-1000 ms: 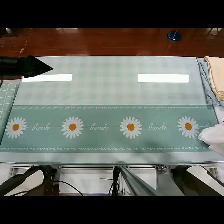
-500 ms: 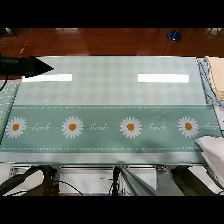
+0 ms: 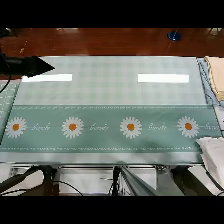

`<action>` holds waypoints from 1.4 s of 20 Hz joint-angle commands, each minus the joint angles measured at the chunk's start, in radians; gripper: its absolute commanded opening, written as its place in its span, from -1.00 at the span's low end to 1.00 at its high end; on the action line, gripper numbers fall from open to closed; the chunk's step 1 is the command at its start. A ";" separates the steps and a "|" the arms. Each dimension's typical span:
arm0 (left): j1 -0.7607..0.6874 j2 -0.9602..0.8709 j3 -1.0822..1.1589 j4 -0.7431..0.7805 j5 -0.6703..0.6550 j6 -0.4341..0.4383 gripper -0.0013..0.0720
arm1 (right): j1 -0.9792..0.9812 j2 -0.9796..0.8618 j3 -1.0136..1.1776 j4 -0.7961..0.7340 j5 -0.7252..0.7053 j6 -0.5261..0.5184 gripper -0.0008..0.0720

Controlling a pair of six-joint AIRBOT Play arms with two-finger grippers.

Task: Fold the shirts.

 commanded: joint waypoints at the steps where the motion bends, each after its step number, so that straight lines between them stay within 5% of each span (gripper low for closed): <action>1: -0.008 -0.044 0.000 -0.001 0.000 -0.002 0.32 | 0.138 -0.004 0.109 0.772 -0.774 0.212 -0.47; 3: -0.027 -0.068 0.000 -0.002 0.009 -0.046 0.32 | 0.383 -0.041 0.145 1.591 -1.299 0.177 -0.46; 4: -0.042 -0.077 0.000 -0.002 0.024 -0.069 0.28 | 0.513 -0.056 0.208 1.691 -1.278 0.032 -0.47; 5: -0.064 -0.082 0.000 -0.002 0.043 -0.072 0.26 | 0.632 -0.073 0.297 1.571 -1.057 -0.254 -0.47; 6: -0.091 -0.083 0.000 0.000 0.064 -0.069 -0.04 | 0.767 -0.103 0.385 1.406 -0.746 -0.576 -0.47; 7: -0.119 -0.082 0.001 0.010 0.074 -0.042 -0.47 | 0.904 -0.132 0.422 1.267 -0.490 -0.742 -0.47; 8: -0.161 -0.080 0.008 0.074 0.079 -0.018 -0.60 | 1.043 -0.163 0.425 1.051 -0.298 -0.715 -0.47; 9: -0.212 -0.080 0.016 0.184 0.084 -0.025 -0.60 | 1.157 -0.203 0.423 0.771 -0.162 -0.579 -0.47; 11: -0.344 -0.080 0.023 0.510 0.108 -0.127 -0.64 | 1.318 -0.277 0.381 0.264 -0.038 -0.222 -0.47; 12: -0.414 -0.085 0.023 0.687 0.115 -0.209 -0.64 | 1.353 -0.304 0.363 0.176 0.015 -0.147 -0.47; 13: -0.466 -0.091 0.023 0.802 0.122 -0.275 -0.54 | 1.365 -0.327 0.355 0.208 0.069 -0.141 -0.47; 15: -0.533 -0.102 0.022 0.859 0.159 -0.359 0.74 | 1.362 -0.364 0.354 0.359 0.168 -0.147 -0.33; 16: -0.551 -0.108 0.022 0.855 0.185 -0.409 1.00 | 1.362 -0.377 0.354 0.418 0.190 -0.147 0.03; 18: -0.570 -0.114 0.022 0.848 0.218 -0.477 1.00 | 1.362 -0.385 0.354 0.500 0.179 -0.143 0.51; 28: -0.566 -0.193 0.021 0.845 0.253 -0.532 0.99 | 1.363 -0.385 0.354 0.556 -0.164 -0.110 0.46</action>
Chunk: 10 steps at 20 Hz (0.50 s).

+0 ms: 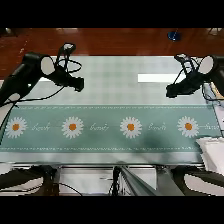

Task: Fold the shirts.

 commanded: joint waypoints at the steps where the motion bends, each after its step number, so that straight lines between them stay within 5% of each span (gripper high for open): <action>1: -0.002 -0.017 0.000 0.008 0.031 -0.013 0.99 | 0.003 0.001 0.000 0.038 -0.140 0.011 0.43; 4: 0.009 -0.014 0.000 0.035 -0.010 -0.014 0.42 | 0.005 0.039 0.000 0.061 -0.200 -0.003 0.39; 10: 0.049 0.003 0.000 0.032 -0.050 -0.050 0.43 | 0.003 0.080 0.000 0.019 -0.228 -0.006 0.39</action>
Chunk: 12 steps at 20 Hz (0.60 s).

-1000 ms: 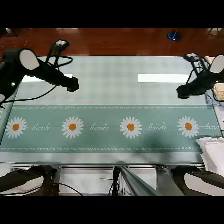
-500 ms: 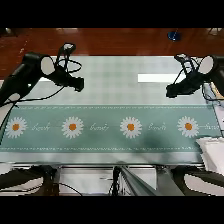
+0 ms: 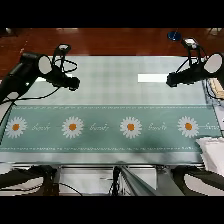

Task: Fold the shirts.

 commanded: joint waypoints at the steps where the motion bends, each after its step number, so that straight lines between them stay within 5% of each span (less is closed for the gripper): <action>1: 0.007 0.014 -0.002 -0.011 -0.021 -0.011 0.43 | 0.000 0.012 0.000 -0.009 -0.017 -0.003 0.39; 6: 0.000 0.135 -0.102 -0.014 0.118 -0.011 0.43 | 0.000 0.012 0.000 -0.010 0.027 -0.009 0.39; 12: 0.003 0.122 -0.109 -0.012 0.137 -0.011 0.43 | 0.000 0.012 0.000 0.006 0.007 -0.009 0.40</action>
